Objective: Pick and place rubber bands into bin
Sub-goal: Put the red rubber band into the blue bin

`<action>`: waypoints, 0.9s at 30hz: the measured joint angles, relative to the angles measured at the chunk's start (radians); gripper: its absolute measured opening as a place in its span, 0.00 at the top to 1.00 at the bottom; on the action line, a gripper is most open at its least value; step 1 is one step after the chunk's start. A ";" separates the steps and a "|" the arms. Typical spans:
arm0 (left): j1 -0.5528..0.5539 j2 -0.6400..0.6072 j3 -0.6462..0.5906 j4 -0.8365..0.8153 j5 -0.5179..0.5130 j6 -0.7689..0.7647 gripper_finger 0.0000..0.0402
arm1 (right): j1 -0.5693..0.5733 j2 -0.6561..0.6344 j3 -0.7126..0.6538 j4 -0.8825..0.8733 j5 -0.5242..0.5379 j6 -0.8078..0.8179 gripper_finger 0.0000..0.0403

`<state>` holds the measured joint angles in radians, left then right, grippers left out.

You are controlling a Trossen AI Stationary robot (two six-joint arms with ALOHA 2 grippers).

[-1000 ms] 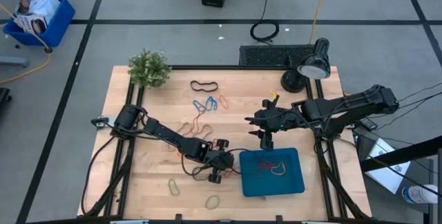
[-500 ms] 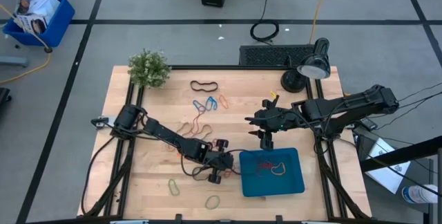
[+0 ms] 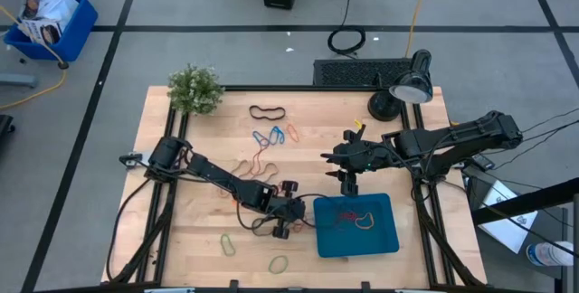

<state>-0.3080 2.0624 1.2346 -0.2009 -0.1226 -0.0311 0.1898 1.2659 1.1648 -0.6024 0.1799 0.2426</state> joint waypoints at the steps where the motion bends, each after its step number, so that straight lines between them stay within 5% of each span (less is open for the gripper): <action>1: 0.000 0.000 0.000 -0.003 0.000 0.000 0.95 | 0.000 0.000 0.000 0.000 0.000 0.000 0.59; 27: 0.013 -0.001 0.001 -0.007 0.028 0.026 0.95 | 0.000 0.000 0.000 0.000 0.001 0.000 0.59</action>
<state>-0.2951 2.0617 1.2354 -0.2081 -0.0944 -0.0055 0.1898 1.2659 1.1648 -0.6023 0.1806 0.2426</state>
